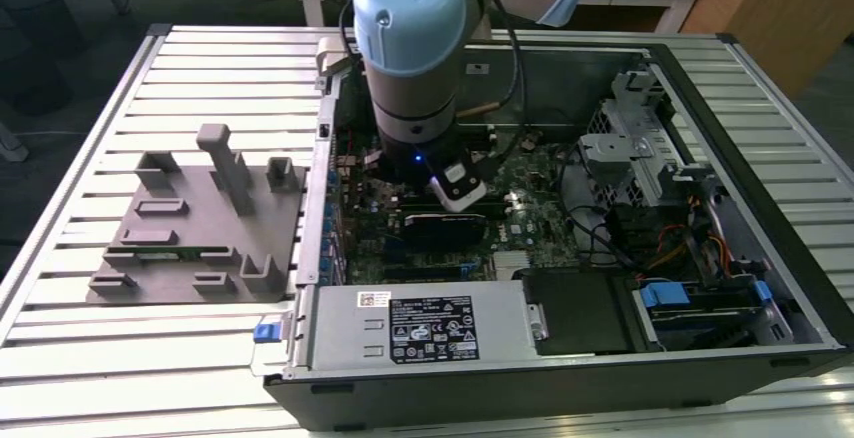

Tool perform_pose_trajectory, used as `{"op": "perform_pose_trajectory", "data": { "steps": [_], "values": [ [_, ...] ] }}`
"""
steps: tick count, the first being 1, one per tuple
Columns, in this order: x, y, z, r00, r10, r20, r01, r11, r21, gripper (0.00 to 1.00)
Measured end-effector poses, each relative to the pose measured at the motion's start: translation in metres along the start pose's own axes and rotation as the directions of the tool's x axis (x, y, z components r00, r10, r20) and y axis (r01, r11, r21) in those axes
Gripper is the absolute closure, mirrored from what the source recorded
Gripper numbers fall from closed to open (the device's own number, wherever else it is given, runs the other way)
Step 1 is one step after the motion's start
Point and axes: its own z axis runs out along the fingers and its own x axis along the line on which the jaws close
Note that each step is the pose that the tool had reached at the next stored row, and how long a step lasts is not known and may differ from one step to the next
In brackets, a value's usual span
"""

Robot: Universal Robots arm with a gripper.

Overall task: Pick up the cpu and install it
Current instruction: 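Install the second cpu locking lever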

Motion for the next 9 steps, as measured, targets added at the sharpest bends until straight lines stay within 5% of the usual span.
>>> {"op": "perform_pose_trajectory", "data": {
  "steps": [9],
  "values": [
    [-0.0002,0.0011,-0.0009,1.0000,0.000,-0.0002,0.000,1.0000,0.0020,0.89]
  ]
}}
